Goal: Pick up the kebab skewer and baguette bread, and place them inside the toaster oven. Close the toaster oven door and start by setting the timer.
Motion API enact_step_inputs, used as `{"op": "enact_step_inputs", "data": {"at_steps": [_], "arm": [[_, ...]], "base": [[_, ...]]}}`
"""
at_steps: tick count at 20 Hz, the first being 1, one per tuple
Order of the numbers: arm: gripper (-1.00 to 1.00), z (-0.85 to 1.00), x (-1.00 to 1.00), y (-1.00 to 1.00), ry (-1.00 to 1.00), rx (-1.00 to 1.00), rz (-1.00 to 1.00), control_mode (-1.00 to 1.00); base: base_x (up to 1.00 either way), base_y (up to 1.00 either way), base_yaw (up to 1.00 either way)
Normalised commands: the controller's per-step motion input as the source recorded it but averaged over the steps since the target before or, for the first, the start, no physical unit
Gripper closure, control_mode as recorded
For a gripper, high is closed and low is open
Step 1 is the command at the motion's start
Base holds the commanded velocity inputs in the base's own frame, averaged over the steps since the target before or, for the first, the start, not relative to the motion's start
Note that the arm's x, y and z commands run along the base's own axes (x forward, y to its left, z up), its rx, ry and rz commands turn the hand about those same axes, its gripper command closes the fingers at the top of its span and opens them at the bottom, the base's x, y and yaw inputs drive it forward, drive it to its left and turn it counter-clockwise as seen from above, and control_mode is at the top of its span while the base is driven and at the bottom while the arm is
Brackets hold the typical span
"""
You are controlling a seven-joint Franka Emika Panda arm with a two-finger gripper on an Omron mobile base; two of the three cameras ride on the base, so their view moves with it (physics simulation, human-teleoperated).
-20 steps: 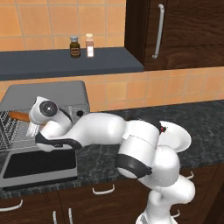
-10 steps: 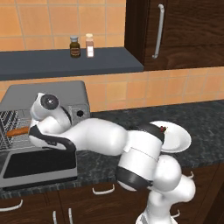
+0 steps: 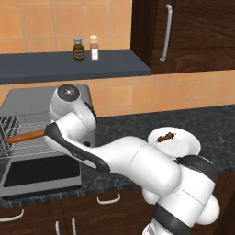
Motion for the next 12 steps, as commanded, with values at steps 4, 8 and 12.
{"op": "enact_step_inputs", "data": {"at_steps": [4, 8, 12], "arm": [[-1.00, 0.10, -0.62, -1.00, 0.12, 0.10, -0.46, -1.00], [-1.00, 0.00, 0.00, -1.00, 0.13, 0.10, -0.63, -1.00], [-1.00, 0.00, 0.24, -0.88, 0.13, 0.10, -0.58, -1.00]], "base": [[0.00, 0.00, 0.00], [0.00, 0.00, 0.00], [0.00, 0.00, 0.00]]}}
